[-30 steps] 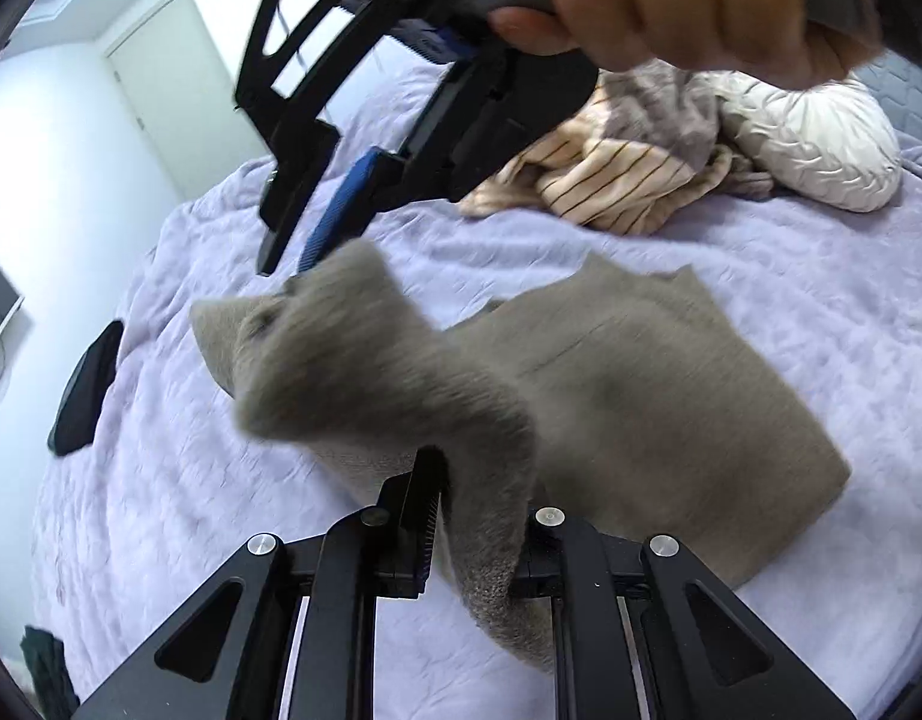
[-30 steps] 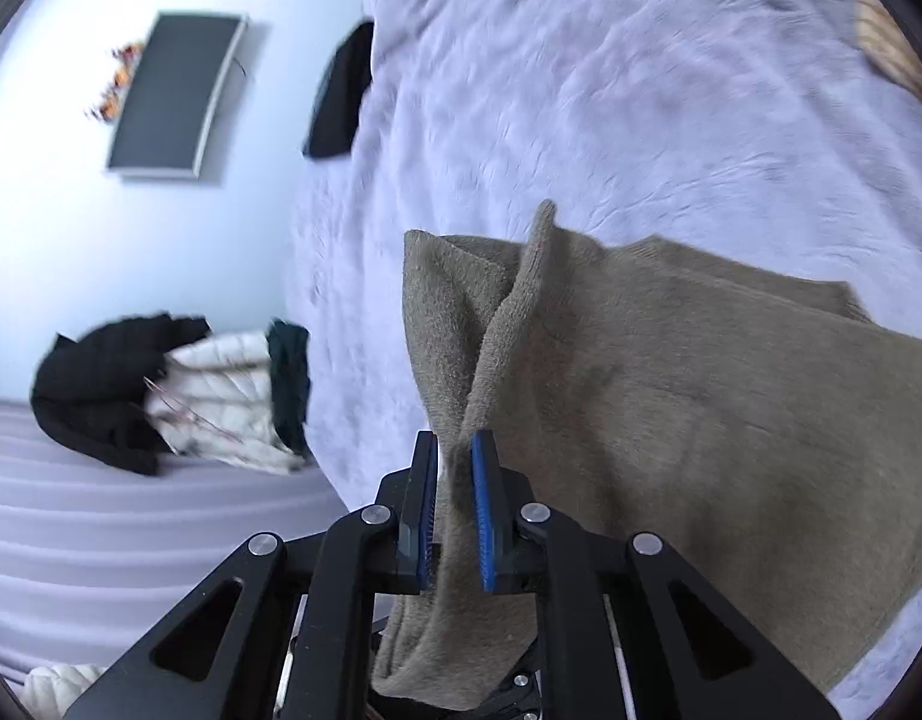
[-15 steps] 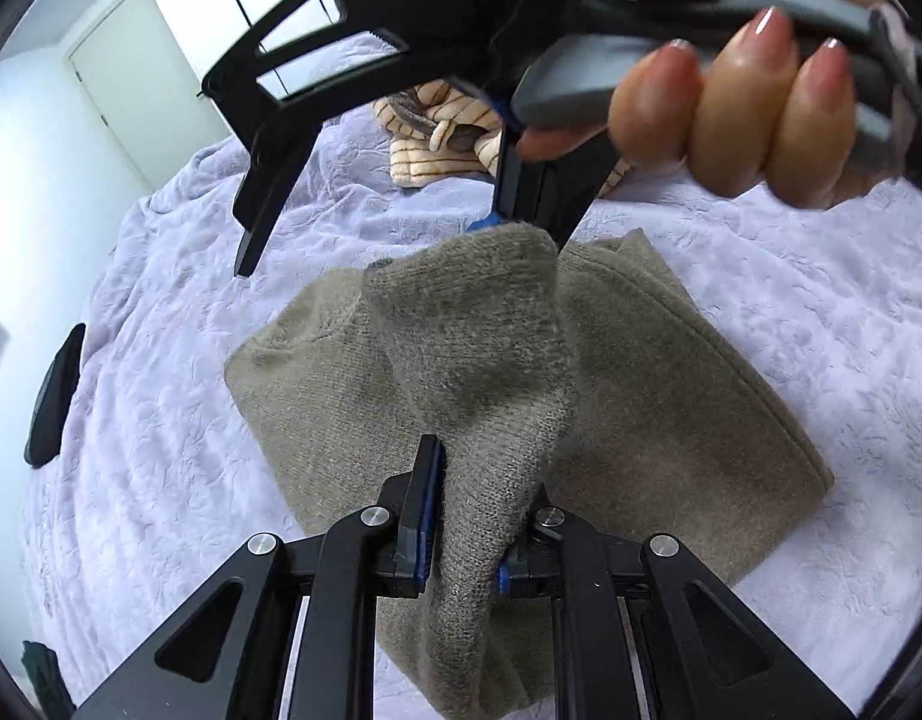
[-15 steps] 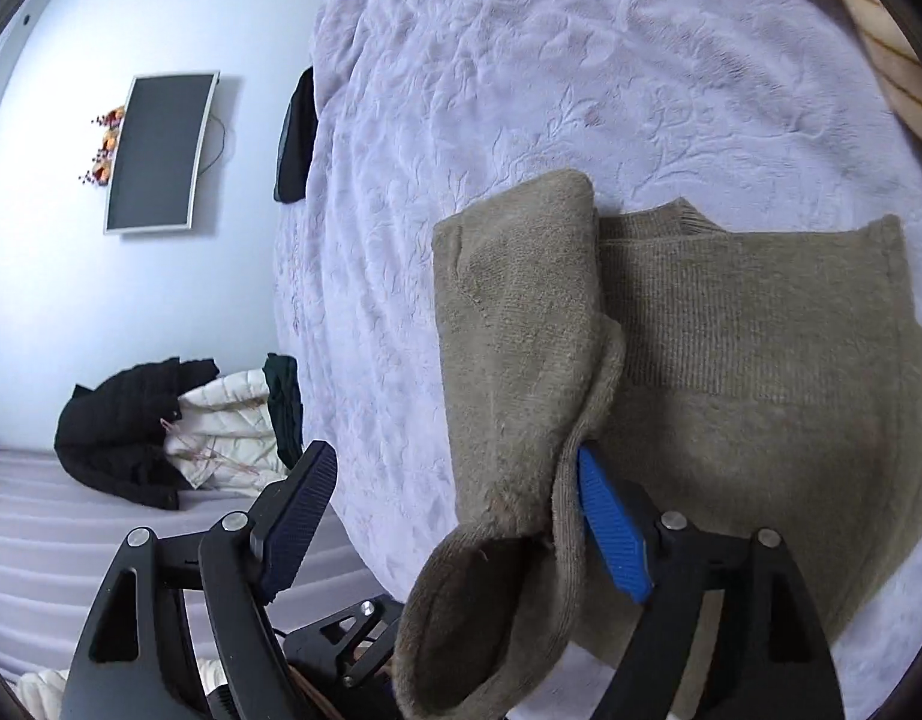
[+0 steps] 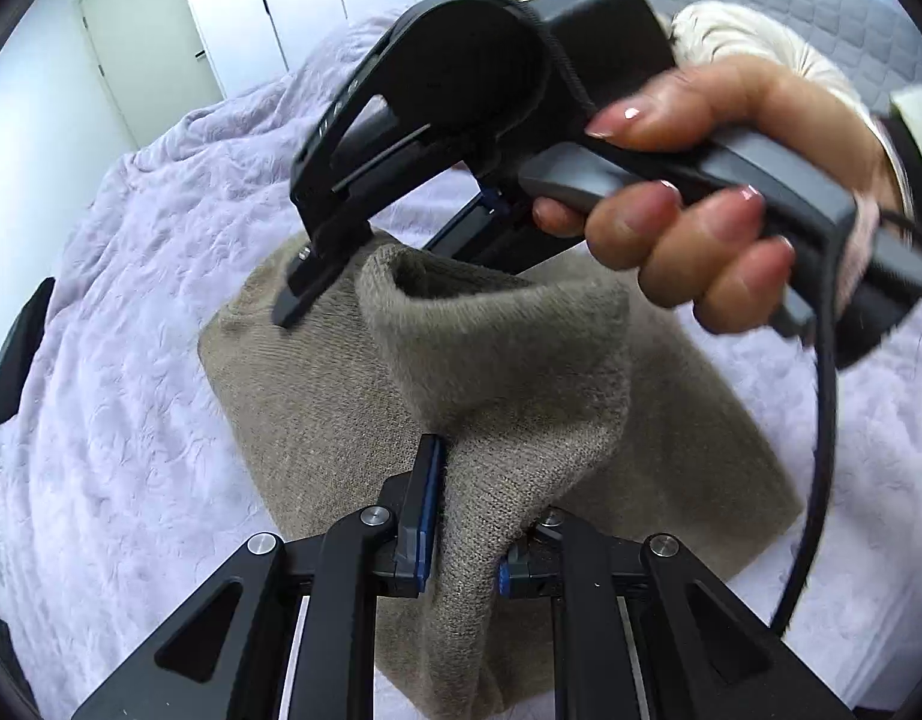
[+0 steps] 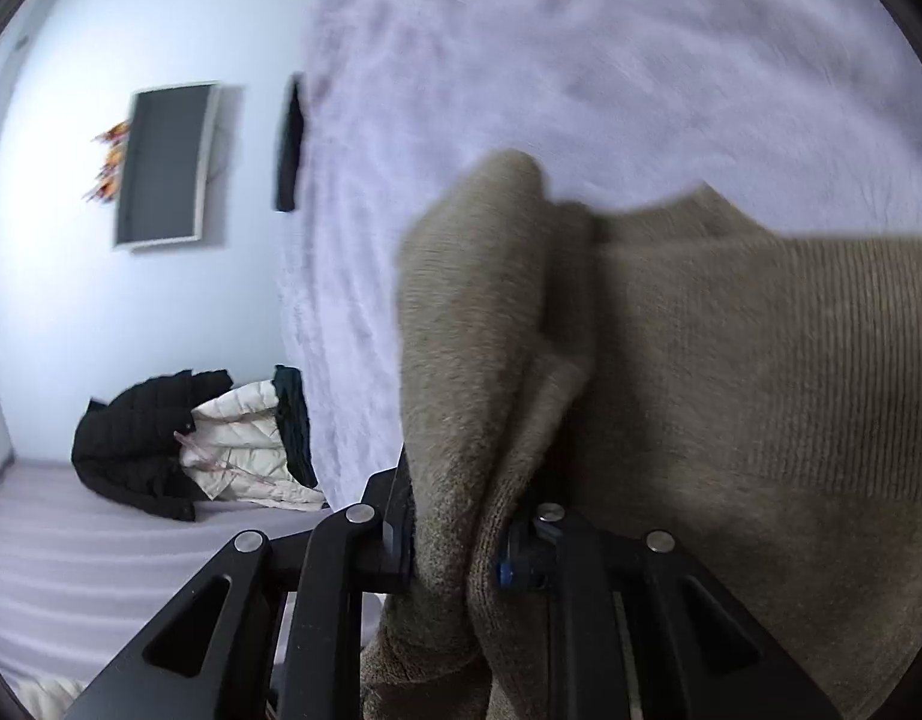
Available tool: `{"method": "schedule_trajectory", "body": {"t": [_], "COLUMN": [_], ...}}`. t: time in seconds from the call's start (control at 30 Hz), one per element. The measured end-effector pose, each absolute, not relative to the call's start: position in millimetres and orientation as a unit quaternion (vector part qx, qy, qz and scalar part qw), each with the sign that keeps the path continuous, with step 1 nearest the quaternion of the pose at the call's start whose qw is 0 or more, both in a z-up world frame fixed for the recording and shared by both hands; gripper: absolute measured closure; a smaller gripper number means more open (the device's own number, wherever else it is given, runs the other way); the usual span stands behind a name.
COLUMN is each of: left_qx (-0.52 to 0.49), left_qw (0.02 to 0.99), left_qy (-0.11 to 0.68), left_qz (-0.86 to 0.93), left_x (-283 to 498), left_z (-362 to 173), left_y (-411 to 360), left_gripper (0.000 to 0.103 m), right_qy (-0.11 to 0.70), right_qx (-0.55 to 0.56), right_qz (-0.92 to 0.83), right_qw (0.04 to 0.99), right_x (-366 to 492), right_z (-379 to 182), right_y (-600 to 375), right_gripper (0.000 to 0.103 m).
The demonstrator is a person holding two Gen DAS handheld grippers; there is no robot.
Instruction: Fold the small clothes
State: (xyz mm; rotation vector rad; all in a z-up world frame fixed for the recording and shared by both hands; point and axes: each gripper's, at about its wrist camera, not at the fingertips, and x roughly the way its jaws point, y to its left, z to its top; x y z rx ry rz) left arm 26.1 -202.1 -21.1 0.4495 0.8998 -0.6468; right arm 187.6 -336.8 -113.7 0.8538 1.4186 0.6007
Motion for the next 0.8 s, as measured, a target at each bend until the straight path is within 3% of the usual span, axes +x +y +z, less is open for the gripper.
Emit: {"method": "schedule_trajectory", "body": {"t": [0.2,0.33,0.67,0.8], "left_qx": [0.212,0.231,0.244,0.237], "left_qw": [0.814,0.788,0.723,0.724], "left_qy": [0.392,0.391,0.484,0.498], "left_qz": [-0.372,-0.416,-0.428,-0.414], "left_x": [13,-7,-28,-26], "left_z": [9,1,-65,-57], "left_y": [-221,-242,-248,-233], "left_gripper": [0.087,0.087,0.087,0.086], "right_qy": [0.555,0.522,0.568,0.559], "right_qx": [0.383,0.397,0.437,0.462], "right_qz": [0.287,0.262,0.112,0.1], "right_qw": [0.681,0.708,0.689,0.681], "right_x": [161,128,45,38], "right_z": [-53,-39,-148,-146], "right_y": [-360,-403,-480,-483], "right_gripper": [0.082,0.083,0.081,0.065]}}
